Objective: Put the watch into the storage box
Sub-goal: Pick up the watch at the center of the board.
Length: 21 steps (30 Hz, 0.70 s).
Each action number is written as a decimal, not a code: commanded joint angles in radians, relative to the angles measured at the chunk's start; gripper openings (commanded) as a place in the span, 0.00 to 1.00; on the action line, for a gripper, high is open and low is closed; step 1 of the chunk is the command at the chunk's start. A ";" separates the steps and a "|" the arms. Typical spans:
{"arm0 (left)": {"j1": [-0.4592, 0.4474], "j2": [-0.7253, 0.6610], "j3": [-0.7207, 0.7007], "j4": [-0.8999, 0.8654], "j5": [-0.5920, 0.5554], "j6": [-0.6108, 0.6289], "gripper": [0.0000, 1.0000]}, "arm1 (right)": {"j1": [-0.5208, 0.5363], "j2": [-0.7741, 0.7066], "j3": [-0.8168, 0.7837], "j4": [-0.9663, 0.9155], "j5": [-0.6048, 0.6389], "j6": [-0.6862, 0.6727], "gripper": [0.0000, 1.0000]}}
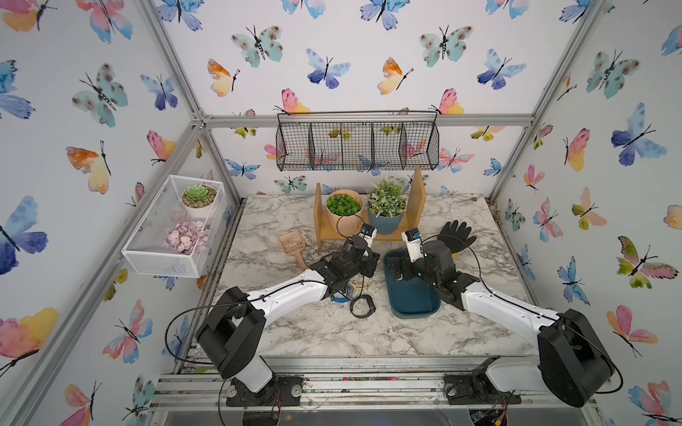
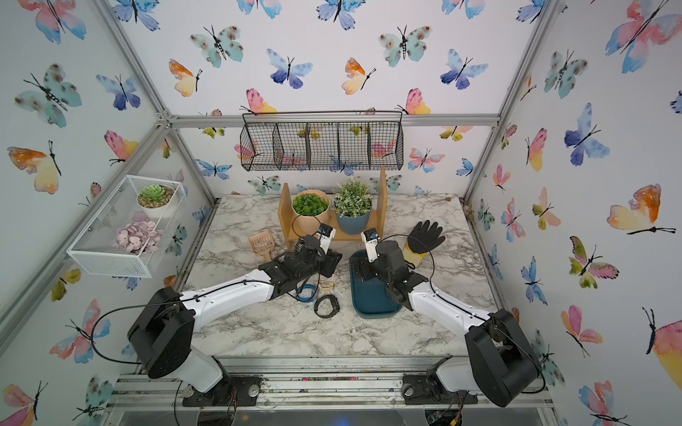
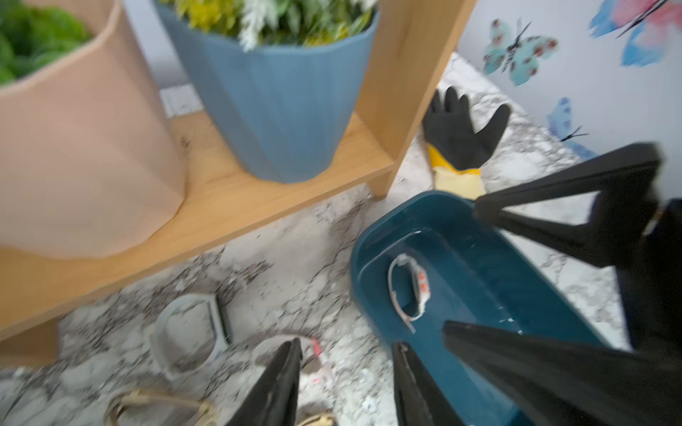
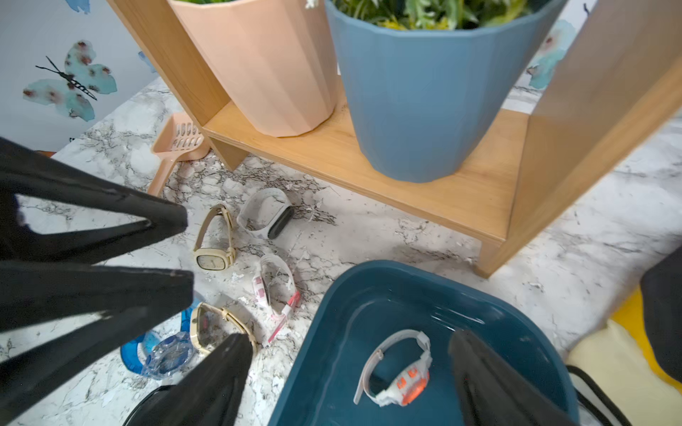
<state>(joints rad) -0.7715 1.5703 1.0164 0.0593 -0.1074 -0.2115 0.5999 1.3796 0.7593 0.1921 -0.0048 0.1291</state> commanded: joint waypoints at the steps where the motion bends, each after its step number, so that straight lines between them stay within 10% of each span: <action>1: 0.054 -0.045 -0.053 -0.057 -0.062 -0.058 0.45 | 0.031 0.036 0.046 0.027 -0.020 -0.023 0.90; 21: 0.264 0.155 0.019 -0.171 -0.074 -0.149 0.45 | 0.074 0.175 0.127 -0.008 -0.067 -0.005 0.90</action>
<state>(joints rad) -0.5106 1.6951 1.0077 -0.0753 -0.2031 -0.3454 0.6678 1.5402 0.8513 0.2020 -0.0444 0.1196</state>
